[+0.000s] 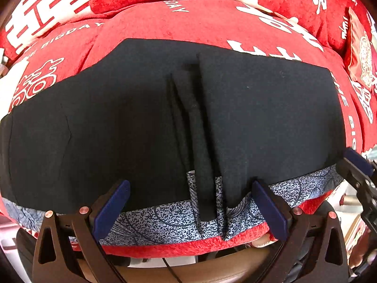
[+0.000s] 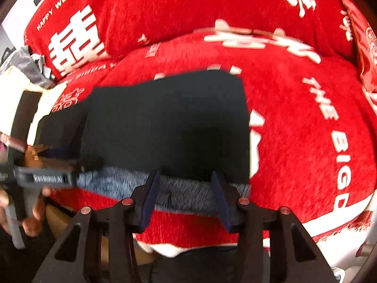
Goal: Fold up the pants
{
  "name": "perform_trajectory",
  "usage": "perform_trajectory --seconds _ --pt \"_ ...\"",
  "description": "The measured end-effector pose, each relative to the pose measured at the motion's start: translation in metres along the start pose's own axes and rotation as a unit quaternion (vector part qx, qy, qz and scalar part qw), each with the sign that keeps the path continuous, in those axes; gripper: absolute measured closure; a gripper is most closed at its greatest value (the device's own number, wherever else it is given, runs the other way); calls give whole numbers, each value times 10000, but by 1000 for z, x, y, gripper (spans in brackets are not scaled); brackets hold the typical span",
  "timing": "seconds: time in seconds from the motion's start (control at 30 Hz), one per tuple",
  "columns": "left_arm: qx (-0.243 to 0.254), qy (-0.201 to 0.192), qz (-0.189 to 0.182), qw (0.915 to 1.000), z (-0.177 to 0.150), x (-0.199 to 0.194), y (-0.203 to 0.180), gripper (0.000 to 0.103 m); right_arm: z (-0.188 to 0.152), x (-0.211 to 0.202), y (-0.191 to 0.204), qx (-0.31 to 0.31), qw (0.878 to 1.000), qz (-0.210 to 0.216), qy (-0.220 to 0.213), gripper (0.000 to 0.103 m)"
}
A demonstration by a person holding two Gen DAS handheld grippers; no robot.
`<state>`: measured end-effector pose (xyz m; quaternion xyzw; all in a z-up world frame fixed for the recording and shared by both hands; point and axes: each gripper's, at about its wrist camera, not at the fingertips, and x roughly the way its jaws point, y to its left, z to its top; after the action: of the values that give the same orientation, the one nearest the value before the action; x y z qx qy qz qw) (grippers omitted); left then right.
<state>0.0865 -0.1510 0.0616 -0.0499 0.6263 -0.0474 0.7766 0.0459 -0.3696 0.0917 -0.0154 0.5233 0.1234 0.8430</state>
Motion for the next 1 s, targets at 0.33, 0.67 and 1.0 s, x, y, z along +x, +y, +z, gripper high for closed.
perform_trajectory --seconds 0.33,0.67,1.0 --pt "-16 -70 -62 10000 -6 0 4 0 69 49 15 -552 9959 -668 264 53" --pt "-369 -360 -169 9985 0 -20 30 0 91 44 11 -108 9959 -897 33 31" --pt "-242 -260 -79 9993 -7 -20 32 0 -4 8 18 -320 9907 -1300 245 24"
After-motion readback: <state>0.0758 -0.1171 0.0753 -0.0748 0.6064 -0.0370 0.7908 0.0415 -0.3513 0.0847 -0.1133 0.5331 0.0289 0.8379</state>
